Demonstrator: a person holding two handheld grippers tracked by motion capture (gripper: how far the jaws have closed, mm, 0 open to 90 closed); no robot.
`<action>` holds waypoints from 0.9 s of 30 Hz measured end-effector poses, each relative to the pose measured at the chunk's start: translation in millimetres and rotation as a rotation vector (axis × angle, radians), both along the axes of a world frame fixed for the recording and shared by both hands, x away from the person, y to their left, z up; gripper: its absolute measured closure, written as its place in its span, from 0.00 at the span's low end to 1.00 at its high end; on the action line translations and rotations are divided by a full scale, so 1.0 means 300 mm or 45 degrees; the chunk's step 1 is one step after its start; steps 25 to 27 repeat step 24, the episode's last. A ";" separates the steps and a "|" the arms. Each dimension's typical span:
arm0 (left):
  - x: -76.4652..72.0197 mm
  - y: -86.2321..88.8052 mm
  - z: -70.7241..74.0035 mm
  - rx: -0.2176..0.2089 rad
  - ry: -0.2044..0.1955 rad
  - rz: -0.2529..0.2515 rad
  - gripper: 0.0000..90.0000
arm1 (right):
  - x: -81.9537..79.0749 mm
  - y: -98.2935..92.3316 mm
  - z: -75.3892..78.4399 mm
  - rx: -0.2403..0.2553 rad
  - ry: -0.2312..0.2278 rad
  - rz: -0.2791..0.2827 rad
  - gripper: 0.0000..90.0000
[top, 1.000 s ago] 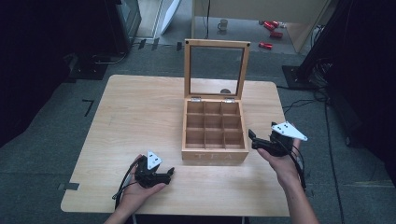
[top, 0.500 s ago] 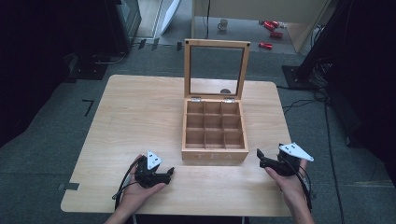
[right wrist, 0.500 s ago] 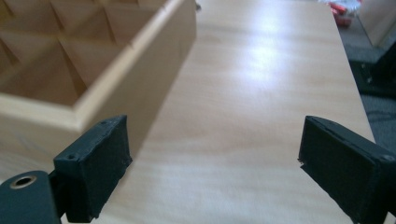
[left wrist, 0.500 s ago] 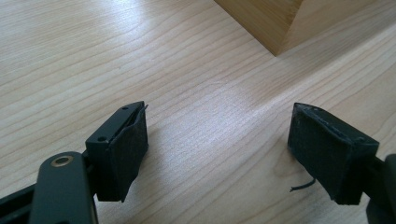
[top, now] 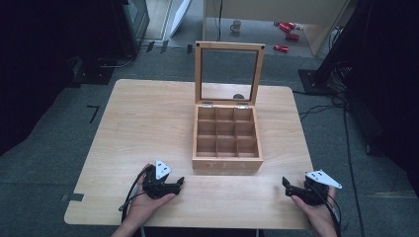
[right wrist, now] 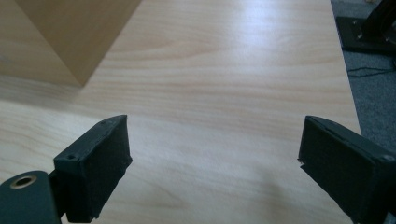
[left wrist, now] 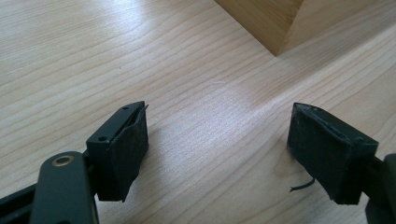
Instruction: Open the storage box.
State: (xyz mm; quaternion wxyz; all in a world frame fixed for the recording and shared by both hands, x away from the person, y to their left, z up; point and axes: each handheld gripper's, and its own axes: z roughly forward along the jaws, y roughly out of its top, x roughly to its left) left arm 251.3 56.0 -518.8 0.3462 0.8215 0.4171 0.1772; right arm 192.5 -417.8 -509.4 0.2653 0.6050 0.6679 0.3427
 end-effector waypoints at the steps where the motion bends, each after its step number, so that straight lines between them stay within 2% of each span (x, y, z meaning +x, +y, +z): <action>1: 0.000 0.000 0.000 0.000 0.000 0.001 0.23 | -0.003 -0.004 -0.004 -0.001 0.005 0.001 0.10; 4: 0.000 0.000 0.000 0.000 -0.002 0.001 0.23 | -0.009 -0.009 -0.021 -0.007 0.039 -0.006 0.10; 8: 0.000 0.000 0.000 0.000 0.000 0.001 0.23 | -0.005 0.003 -0.046 -0.057 0.090 -0.009 0.11; 9: 0.000 0.000 0.000 0.000 0.000 0.002 0.24 | -0.004 0.007 -0.051 -0.073 0.090 -0.012 0.11; 13: 0.000 0.000 0.000 -0.003 0.000 0.003 0.24 | 0.000 0.005 -0.054 -0.051 0.096 -0.008 0.11; 27: 0.000 0.000 0.000 0.000 -0.001 0.002 0.24 | 0.000 0.005 -0.054 -0.052 0.097 -0.005 0.11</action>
